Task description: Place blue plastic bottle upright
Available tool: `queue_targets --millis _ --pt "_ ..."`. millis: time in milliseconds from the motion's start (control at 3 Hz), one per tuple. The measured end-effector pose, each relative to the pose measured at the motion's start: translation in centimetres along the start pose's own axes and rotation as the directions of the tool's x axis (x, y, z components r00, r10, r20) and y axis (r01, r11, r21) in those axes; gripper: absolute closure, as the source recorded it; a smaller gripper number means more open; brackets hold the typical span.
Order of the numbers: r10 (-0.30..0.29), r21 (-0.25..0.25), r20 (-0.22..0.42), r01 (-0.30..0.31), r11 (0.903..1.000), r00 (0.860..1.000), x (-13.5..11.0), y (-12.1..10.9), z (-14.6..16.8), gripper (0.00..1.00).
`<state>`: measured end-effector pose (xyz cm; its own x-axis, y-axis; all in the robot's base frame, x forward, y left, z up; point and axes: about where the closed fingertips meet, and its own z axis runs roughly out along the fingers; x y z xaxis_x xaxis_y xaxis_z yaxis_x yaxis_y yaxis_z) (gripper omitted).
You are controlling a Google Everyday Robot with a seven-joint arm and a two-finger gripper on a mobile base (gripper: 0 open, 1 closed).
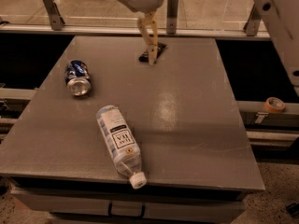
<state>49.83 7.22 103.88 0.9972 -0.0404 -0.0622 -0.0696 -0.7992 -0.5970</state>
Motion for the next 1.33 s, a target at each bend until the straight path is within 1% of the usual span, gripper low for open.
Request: queue_targets --millis 333,667,1000,1333 --pt "-0.157 -0.143 -0.04 0.15 0.9782 0.987 0.0 2.3 0.8 0.0" --pt "-0.269 -0.258 -0.036 0.251 0.9329 0.962 0.6 5.2 1.3 0.0" --pt "-0.299 -0.33 -0.002 0.282 0.9009 0.954 1.1 8.0 2.4 0.0" --pt "-0.275 -0.378 0.051 0.273 0.8844 0.96 0.7 11.5 3.8 0.0"
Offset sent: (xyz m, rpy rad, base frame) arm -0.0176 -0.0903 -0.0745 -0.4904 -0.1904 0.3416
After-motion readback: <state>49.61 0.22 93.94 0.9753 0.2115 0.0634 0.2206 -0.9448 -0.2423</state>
